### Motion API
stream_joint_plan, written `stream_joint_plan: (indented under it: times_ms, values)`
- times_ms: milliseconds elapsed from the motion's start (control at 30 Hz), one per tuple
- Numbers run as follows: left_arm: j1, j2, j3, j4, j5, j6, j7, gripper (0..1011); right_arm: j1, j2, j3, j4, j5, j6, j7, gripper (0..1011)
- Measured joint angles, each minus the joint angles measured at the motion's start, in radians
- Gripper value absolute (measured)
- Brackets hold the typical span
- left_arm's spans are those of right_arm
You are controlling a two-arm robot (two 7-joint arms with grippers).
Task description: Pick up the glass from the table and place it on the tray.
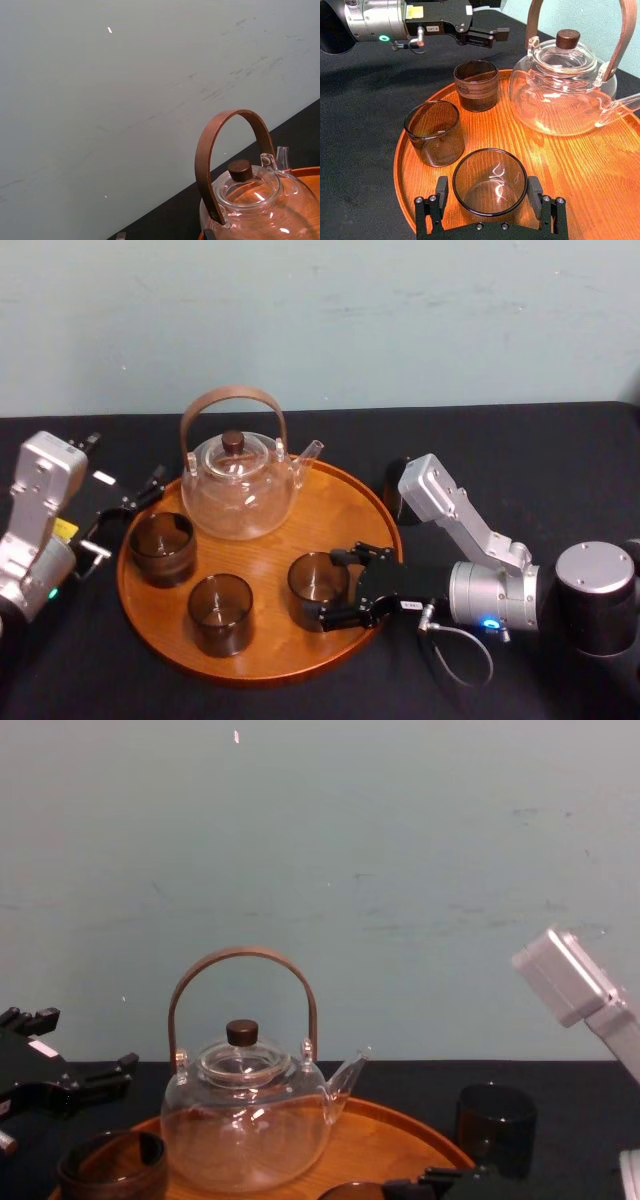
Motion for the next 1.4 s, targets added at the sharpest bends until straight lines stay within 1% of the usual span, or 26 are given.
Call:
stream_joint_plan:
  times_ms: [200, 333, 433, 533, 633, 667, 700, 767, 867, 1000, 1067, 1200, 1233, 1333, 1400]
  values:
    - [0.0, 0.0, 0.0, 0.0, 0.0, 0.0, 0.0, 1001, 0.0, 0.001, 0.0, -0.001, 0.002, 0.001, 0.001, 1002]
    - [0.0, 0.0, 0.0, 0.0, 0.0, 0.0, 0.0, 1001, -0.013, 0.02, 0.013, -0.021, 0.014, 0.005, 0.005, 1002]
    - [0.0, 0.0, 0.0, 0.0, 0.0, 0.0, 0.0, 1001, -0.027, 0.039, 0.025, -0.042, 0.022, 0.009, 0.002, 1002]
    - [0.0, 0.0, 0.0, 0.0, 0.0, 0.0, 0.0, 1001, -0.049, 0.067, 0.041, -0.069, 0.033, 0.014, -0.003, 1002]
    - [0.0, 0.0, 0.0, 0.0, 0.0, 0.0, 0.0, 1001, -0.06, 0.084, 0.05, -0.082, 0.04, 0.016, -0.004, 1002]
    - [0.0, 0.0, 0.0, 0.0, 0.0, 0.0, 0.0, 1001, -0.068, 0.096, 0.057, -0.092, 0.046, 0.016, -0.003, 1002]
    - [0.0, 0.0, 0.0, 0.0, 0.0, 0.0, 0.0, 1001, -0.068, 0.096, 0.057, -0.092, 0.046, 0.016, -0.003, 1002]
    - [0.0, 0.0, 0.0, 0.0, 0.0, 0.0, 0.0, 1001, -0.08, 0.116, 0.067, -0.104, 0.055, 0.015, 0.0, 1002]
    - [0.0, 0.0, 0.0, 0.0, 0.0, 0.0, 0.0, 1001, -0.1, 0.152, 0.08, -0.124, 0.071, 0.002, 0.019, 1002]
    - [0.0, 0.0, 0.0, 0.0, 0.0, 0.0, 0.0, 1001, -0.117, 0.18, 0.095, -0.14, 0.087, -0.015, 0.033, 1002]
    - [0.0, 0.0, 0.0, 0.0, 0.0, 0.0, 0.0, 1001, -0.133, 0.198, 0.11, -0.151, 0.101, -0.027, 0.035, 1002]
    - [0.0, 0.0, 0.0, 0.0, 0.0, 0.0, 0.0, 1001, -0.167, 0.225, 0.15, -0.168, 0.129, -0.042, 0.008, 1002]
    - [0.0, 0.0, 0.0, 0.0, 0.0, 0.0, 0.0, 1001, -0.167, 0.225, 0.15, -0.168, 0.129, -0.042, 0.008, 1002]
    - [0.0, 0.0, 0.0, 0.0, 0.0, 0.0, 0.0, 1001, -0.191, 0.23, 0.185, -0.17, 0.148, -0.045, -0.037, 1002]
    - [0.0, 0.0, 0.0, 0.0, 0.0, 0.0, 0.0, 1001, -0.199, 0.23, 0.199, -0.169, 0.153, -0.043, -0.06, 1002]
